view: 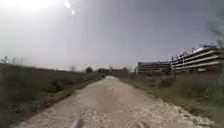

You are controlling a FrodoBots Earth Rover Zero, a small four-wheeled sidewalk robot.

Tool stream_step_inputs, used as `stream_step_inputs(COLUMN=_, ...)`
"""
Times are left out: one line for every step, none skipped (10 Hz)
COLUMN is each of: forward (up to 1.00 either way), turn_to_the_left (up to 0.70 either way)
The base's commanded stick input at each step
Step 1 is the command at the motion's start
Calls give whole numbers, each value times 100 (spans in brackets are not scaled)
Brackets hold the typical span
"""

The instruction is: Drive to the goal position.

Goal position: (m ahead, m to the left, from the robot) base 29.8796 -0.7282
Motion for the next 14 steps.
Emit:
stream_step_inputs(forward=100, turn_to_the_left=0)
stream_step_inputs(forward=100, turn_to_the_left=0)
stream_step_inputs(forward=100, turn_to_the_left=0)
stream_step_inputs(forward=100, turn_to_the_left=0)
stream_step_inputs(forward=100, turn_to_the_left=0)
stream_step_inputs(forward=100, turn_to_the_left=0)
stream_step_inputs(forward=100, turn_to_the_left=0)
stream_step_inputs(forward=100, turn_to_the_left=0)
stream_step_inputs(forward=100, turn_to_the_left=0)
stream_step_inputs(forward=100, turn_to_the_left=0)
stream_step_inputs(forward=100, turn_to_the_left=0)
stream_step_inputs(forward=100, turn_to_the_left=0)
stream_step_inputs(forward=100, turn_to_the_left=0)
stream_step_inputs(forward=100, turn_to_the_left=0)
